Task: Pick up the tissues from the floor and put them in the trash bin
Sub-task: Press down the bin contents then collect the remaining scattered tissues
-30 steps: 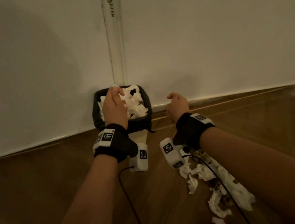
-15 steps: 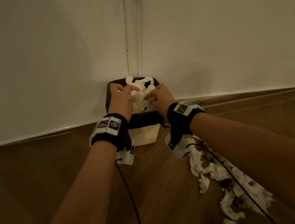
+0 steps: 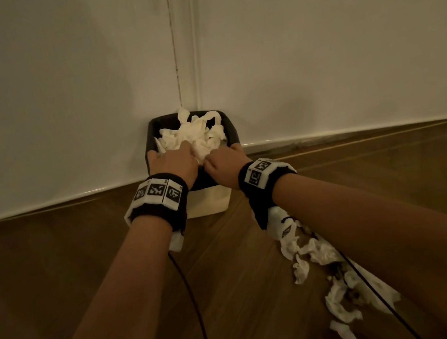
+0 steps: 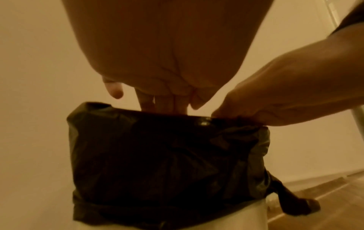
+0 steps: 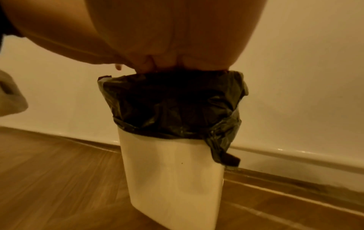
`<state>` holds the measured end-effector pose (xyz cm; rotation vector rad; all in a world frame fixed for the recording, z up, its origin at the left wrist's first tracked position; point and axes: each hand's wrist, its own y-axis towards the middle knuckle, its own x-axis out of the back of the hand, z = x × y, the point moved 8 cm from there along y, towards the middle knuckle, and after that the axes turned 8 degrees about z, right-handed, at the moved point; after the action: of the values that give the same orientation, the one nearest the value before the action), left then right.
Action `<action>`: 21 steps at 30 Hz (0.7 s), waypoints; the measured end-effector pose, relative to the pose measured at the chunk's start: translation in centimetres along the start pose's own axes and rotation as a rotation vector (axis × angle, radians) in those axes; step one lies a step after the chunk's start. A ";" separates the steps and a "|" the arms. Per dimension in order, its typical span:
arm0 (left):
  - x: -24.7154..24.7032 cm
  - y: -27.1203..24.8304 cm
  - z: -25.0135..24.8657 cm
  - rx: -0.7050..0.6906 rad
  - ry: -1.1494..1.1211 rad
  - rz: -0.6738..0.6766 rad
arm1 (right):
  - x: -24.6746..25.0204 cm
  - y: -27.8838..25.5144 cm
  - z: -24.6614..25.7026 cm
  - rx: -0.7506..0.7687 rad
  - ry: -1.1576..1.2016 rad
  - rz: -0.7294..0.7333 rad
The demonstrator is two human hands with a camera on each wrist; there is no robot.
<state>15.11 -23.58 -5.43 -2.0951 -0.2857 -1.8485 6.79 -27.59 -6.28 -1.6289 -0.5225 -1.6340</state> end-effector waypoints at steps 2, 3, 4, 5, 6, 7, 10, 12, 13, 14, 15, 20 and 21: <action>-0.6 -0.1 -0.1 0.005 0.042 0.045 | 1.2 -1.1 -0.8 -0.002 0.066 -0.152; -0.9 -0.2 -0.3 0.002 0.078 0.073 | 1.7 -1.8 -1.6 -0.016 0.119 -0.216; -1.3 -0.3 -0.4 0.001 0.104 0.094 | 2.1 -2.6 -2.5 -0.034 0.174 -0.263; -1.7 -0.4 -0.4 0.003 0.125 0.114 | 2.3 -3.4 -3.4 -0.052 0.221 -0.296; -2.0 -0.5 -0.4 0.004 0.141 0.128 | 2.4 -4.1 -4.3 -0.070 0.256 -0.317; -2.1 -0.5 -0.4 0.006 0.143 0.132 | 2.5 -4.8 -5.2 -0.087 0.282 -0.332; -1.2 -0.8 -0.5 0.024 0.014 -0.029 | 2.3 -6.6 -7.5 -0.117 0.342 -0.351; 0.1 -1.8 -0.4 0.049 -0.133 -0.251 | 1.9 -7.6 -8.6 -0.142 0.375 -0.354; 0.5 -2.4 -0.5 0.058 -0.178 -0.340 | 1.6 -8.0 -9.3 -0.160 0.392 -0.353; 0.7 -2.9 -0.7 0.065 -0.199 -0.406 | 1.2 -8.4 -9.9 -0.178 0.412 -0.354; 0.9 -3.5 -1.1 0.068 -0.206 -0.459 | 0.8 -8.9 -10.5 -0.194 0.432 -0.357; 2.2 -6.2 -7.2 -0.143 -0.274 -0.658 | -3.0 -11.5 -14.0 -0.311 0.465 -0.291; 2.1 -6.7 -9.2 -0.214 -0.269 -0.673 | -4.1 -12.2 -14.7 -0.344 0.468 -0.274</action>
<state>4.51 -20.99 -1.65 -2.6216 -1.0046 -1.9899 -12.39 -29.96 -9.12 -1.3722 -0.2360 -2.3295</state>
